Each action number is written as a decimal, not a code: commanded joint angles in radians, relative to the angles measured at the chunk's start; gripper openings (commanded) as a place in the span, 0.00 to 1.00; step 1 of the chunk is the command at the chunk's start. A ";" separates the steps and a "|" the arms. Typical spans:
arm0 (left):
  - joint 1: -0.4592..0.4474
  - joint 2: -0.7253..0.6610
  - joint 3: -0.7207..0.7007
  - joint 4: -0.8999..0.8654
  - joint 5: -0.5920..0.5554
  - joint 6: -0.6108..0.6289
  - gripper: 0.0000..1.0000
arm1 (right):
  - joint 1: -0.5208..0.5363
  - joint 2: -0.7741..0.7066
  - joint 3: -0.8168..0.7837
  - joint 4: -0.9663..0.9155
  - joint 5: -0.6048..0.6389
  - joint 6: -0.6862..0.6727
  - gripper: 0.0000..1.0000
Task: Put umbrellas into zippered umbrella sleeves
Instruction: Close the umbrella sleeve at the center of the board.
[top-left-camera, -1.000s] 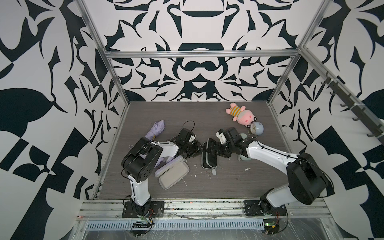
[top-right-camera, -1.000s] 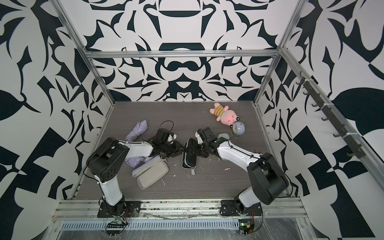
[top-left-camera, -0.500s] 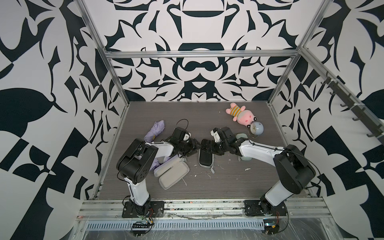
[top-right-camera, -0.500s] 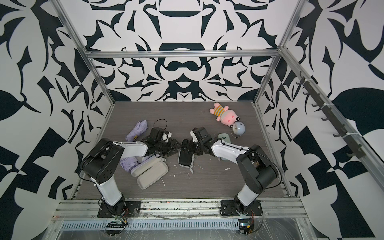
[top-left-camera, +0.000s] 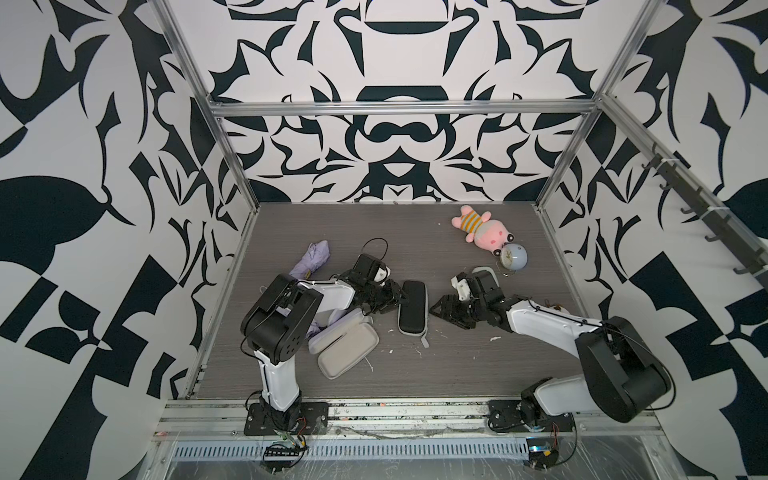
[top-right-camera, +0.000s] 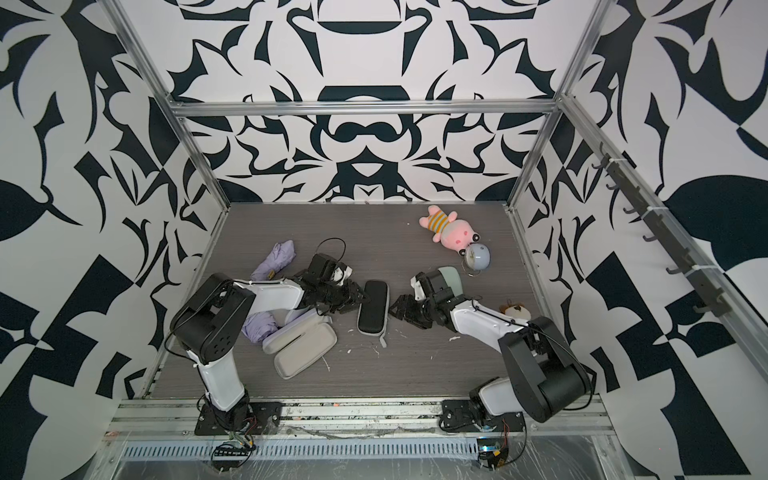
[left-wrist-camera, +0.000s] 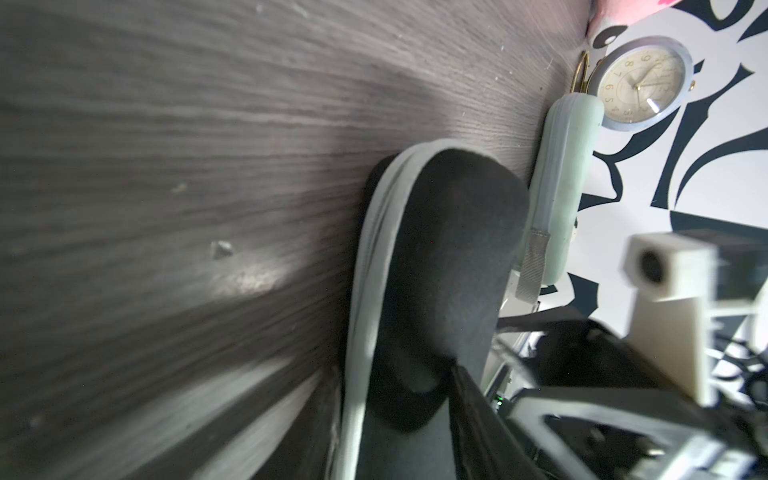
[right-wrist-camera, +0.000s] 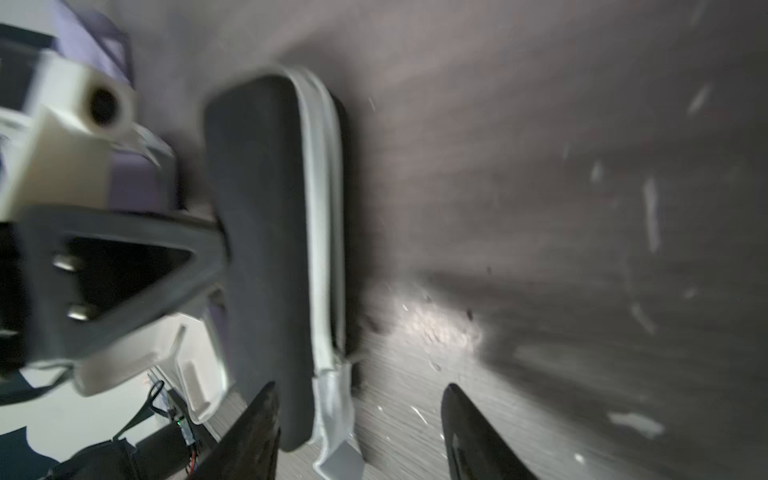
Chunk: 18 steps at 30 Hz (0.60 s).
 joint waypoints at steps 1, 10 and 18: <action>-0.002 0.047 -0.047 -0.070 0.006 -0.006 0.39 | 0.049 0.049 -0.002 0.150 0.010 0.064 0.63; -0.011 0.080 -0.132 0.133 0.054 -0.132 0.27 | 0.098 0.227 -0.032 0.508 -0.025 0.132 0.58; 0.002 0.027 -0.125 0.242 0.127 -0.182 0.30 | 0.079 0.210 -0.051 0.675 -0.077 0.190 0.22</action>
